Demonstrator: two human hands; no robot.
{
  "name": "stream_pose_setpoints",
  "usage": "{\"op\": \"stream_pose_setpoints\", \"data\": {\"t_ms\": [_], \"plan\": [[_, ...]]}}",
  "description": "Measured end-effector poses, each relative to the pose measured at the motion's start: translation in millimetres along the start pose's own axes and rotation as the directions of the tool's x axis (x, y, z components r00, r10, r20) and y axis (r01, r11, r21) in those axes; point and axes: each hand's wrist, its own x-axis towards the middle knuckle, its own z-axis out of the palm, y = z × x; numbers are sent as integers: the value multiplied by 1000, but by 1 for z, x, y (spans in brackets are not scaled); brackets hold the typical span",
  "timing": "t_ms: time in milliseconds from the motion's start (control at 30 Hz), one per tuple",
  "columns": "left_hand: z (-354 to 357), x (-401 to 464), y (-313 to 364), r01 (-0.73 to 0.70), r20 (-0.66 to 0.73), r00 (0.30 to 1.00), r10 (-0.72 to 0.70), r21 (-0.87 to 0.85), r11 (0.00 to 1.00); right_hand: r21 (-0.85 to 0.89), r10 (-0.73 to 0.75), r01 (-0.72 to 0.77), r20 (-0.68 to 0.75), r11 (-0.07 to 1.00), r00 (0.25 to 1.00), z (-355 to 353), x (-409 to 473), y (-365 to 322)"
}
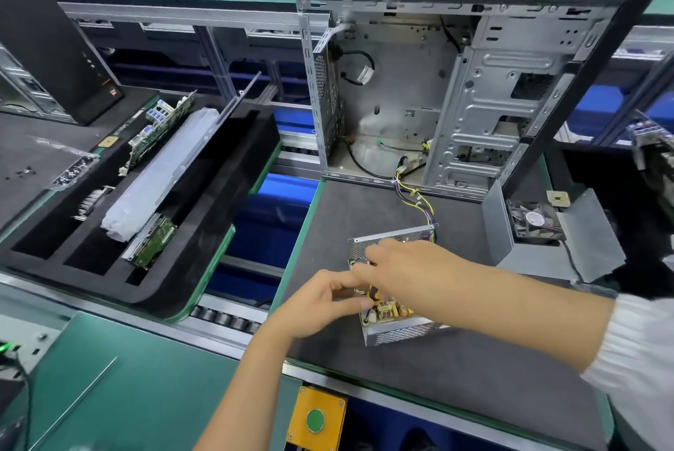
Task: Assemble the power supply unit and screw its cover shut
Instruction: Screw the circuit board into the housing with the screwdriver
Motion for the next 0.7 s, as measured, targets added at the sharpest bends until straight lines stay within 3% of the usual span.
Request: {"op": "stream_pose_setpoints", "data": {"t_ms": [100, 200, 267, 333, 433, 500, 633, 700], "plan": [[0, 1, -5, -2, -46, 999, 2, 11, 1000, 75, -120, 117, 35, 990, 992, -4, -3, 5], [1, -1, -15, -23, -136, 991, 22, -1, 1000, 127, -57, 62, -41, 990, 998, -8, -4, 3], [2, -1, -16, -37, -172, 984, 39, 15, 999, -74, -24, 18, -81, 997, 996, -7, 2, -1], [1, -1, -14, -46, -159, 986, 48, 16, 999, -137, -36, 29, -45, 990, 998, -4, 7, -7], [-4, -4, -14, -47, -51, 998, 47, 5, 999, 0, -78, 79, 78, 997, 994, 1, 10, -2], [-5, -4, -17, -15, -17, 1000, 15, 4, 1000, -3, -115, 116, 133, 993, 984, 4, 17, 5], [-3, -3, -19, -1, -116, 993, -1, -23, 1000, 107, -167, 144, 250, 984, 954, -5, 27, 13], [-2, 0, -22, -29, -155, 987, 29, 3, 1000, 201, -175, 141, 163, 969, 971, -13, 18, 15]]}}
